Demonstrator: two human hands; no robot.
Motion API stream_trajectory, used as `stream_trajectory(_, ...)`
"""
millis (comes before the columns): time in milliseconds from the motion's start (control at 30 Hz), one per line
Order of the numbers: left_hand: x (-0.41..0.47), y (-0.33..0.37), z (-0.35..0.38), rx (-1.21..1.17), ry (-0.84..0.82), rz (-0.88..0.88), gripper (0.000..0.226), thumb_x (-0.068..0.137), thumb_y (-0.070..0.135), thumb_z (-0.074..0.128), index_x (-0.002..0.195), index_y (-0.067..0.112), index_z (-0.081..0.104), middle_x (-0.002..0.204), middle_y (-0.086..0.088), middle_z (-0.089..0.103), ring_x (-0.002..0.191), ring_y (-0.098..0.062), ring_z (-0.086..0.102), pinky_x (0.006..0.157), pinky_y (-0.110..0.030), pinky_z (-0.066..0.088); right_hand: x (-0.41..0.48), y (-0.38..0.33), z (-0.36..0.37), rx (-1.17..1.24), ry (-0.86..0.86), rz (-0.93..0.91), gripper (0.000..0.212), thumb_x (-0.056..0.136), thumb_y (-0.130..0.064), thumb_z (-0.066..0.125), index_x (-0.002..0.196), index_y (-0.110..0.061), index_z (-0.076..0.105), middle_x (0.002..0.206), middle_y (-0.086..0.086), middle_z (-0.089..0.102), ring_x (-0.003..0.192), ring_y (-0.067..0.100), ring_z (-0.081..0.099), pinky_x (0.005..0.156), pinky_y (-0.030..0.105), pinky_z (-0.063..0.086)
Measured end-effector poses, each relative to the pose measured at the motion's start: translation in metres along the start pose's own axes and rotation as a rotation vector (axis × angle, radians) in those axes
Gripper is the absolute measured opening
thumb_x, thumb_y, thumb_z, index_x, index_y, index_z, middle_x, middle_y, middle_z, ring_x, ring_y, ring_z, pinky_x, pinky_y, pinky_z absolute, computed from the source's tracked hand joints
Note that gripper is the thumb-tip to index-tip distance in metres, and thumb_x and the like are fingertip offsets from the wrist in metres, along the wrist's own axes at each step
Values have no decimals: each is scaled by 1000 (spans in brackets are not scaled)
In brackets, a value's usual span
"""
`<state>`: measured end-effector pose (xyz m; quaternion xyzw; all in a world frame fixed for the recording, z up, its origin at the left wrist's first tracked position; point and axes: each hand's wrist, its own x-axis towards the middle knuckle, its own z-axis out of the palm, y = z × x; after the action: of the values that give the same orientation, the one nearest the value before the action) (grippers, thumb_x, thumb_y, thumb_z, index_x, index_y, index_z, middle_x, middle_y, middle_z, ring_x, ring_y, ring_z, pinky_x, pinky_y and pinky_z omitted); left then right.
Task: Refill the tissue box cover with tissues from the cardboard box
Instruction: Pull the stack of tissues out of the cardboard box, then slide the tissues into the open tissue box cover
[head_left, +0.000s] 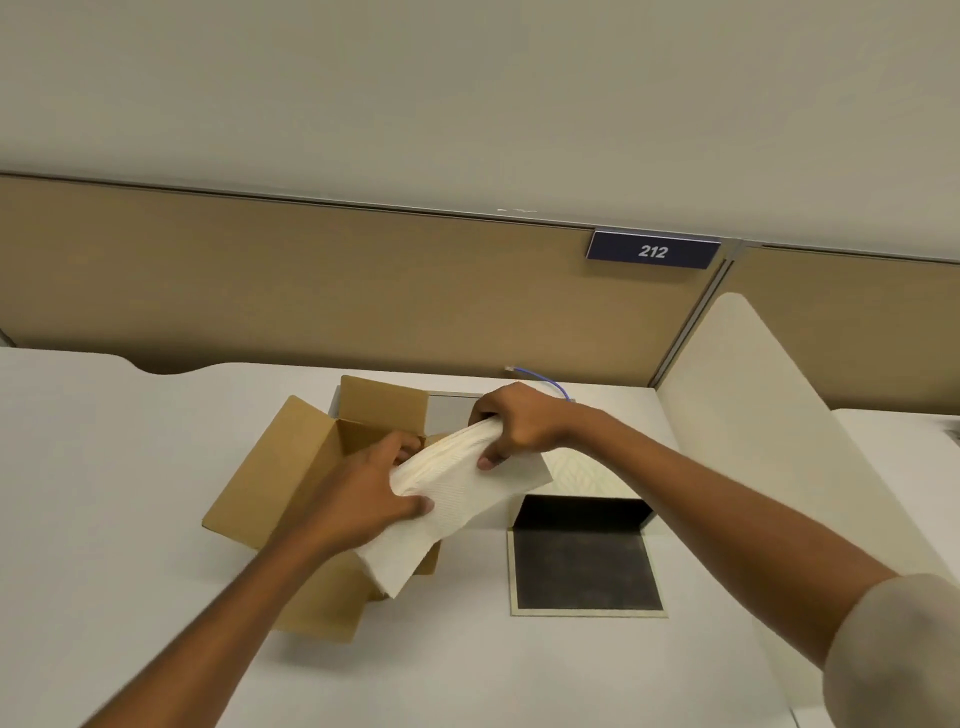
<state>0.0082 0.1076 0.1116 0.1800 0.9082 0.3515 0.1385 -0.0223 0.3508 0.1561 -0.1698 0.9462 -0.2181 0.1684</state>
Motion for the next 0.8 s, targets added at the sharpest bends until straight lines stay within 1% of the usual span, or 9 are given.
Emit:
stream_trajectory(100, 3, 26, 30, 232, -38, 103, 64, 72, 57, 66, 126, 39, 37, 124, 11, 58, 96, -12, 59, 70, -27, 51, -36, 35, 11, 137, -2, 123, 31, 71, -27, 81, 92, -11, 66, 88, -1, 61, 78, 12, 54, 61, 23, 40)
stream_trajectory(200, 4, 40, 60, 449, -41, 187, 77, 76, 65, 56, 139, 35, 24, 135, 9, 53, 102, -16, 60, 74, -23, 49, -61, 62, 24, 274, -10, 237, 28, 71, -26, 82, 89, -12, 67, 85, -2, 61, 76, 10, 56, 60, 18, 43)
stream_trajectory(300, 5, 51, 93, 487, -137, 218, 96, 67, 74, 54, 143, 29, 15, 141, 3, 47, 110, -17, 55, 84, -29, 48, -89, 91, 39, 402, -12, 325, 23, 71, -27, 82, 85, -17, 67, 84, -4, 62, 79, 11, 59, 56, 11, 43)
stream_trajectory(367, 7, 59, 118, 497, -212, 228, 112, 55, 79, 57, 143, 27, 12, 143, 0, 43, 115, -20, 52, 89, -35, 47, -109, 114, 51, 467, -7, 387, 27, 67, -29, 83, 84, -15, 68, 84, -2, 63, 81, 15, 61, 59, 17, 45)
stream_trajectory(433, 12, 64, 141, 516, -266, 252, 121, 48, 79, 60, 143, 25, 11, 142, -2, 43, 115, -23, 52, 89, -37, 47, -126, 135, 64, 543, -1, 437, 33, 61, -31, 82, 83, -9, 69, 81, 0, 65, 78, 17, 62, 62, 22, 47)
stream_trajectory(567, 30, 67, 180, 584, -324, 319, 119, 46, 71, 69, 140, 21, 17, 127, -3, 52, 103, -23, 55, 81, -38, 50, -147, 170, 88, 684, 30, 523, 40, 57, -28, 82, 85, -2, 70, 81, 5, 66, 78, 19, 64, 65, 27, 48)
stream_trajectory(667, 44, 64, 204, 622, -370, 337, 108, 48, 64, 74, 135, 19, 26, 119, -2, 54, 96, -22, 56, 72, -34, 46, -153, 190, 107, 826, 14, 556, 25, 61, -18, 82, 80, -6, 70, 79, 3, 69, 77, 21, 67, 62, 25, 50)
stream_trajectory(700, 49, 61, 210, 619, -387, 330, 105, 49, 62, 75, 134, 19, 28, 118, -2, 55, 95, -22, 56, 70, -34, 44, -153, 195, 113, 878, 10, 557, 23, 63, -14, 81, 83, -7, 72, 82, 4, 72, 82, 23, 69, 64, 25, 52)
stream_trajectory(800, 63, 50, 223, 579, -420, 293, 106, 51, 58, 76, 136, 19, 27, 119, -4, 56, 95, -22, 57, 72, -32, 45, -146, 210, 127, 990, 13, 551, 32, 65, -6, 79, 97, -9, 73, 98, 6, 74, 95, 24, 70, 74, 28, 54)
